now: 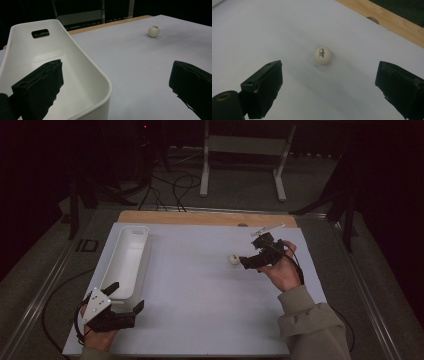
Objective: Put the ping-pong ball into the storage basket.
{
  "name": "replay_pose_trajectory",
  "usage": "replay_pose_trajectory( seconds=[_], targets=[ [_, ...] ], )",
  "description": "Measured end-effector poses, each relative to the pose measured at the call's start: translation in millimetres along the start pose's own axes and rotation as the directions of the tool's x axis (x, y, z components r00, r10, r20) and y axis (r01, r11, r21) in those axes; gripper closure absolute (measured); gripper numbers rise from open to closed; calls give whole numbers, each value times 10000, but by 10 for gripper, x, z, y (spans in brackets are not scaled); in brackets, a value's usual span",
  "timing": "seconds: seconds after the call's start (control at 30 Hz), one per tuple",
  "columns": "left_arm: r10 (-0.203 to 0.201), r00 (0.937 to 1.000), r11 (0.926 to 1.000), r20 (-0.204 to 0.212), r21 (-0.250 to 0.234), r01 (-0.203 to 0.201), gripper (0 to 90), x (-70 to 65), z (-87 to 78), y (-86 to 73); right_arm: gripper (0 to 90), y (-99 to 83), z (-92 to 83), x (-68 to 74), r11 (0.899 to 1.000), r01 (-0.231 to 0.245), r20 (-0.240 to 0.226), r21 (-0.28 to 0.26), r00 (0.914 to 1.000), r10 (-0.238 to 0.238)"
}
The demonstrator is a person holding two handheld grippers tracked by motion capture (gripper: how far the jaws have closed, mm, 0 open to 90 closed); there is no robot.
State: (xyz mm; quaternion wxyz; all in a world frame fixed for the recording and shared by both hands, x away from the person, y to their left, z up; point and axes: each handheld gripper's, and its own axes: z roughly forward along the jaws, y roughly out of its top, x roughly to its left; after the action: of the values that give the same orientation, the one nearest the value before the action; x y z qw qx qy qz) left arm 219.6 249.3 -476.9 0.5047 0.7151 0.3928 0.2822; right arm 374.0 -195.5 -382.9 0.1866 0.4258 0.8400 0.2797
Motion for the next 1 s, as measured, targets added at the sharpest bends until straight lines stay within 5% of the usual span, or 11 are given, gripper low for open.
replay_pose_trajectory(
  seconds=[1.0],
  targets=[
    [-12, 10000, 10000, 30, 10, 12, 0, 8, -2, -4, 73, 198, 253, -68, 9965, 13, 180, 840, 9998, -28]
  ],
)
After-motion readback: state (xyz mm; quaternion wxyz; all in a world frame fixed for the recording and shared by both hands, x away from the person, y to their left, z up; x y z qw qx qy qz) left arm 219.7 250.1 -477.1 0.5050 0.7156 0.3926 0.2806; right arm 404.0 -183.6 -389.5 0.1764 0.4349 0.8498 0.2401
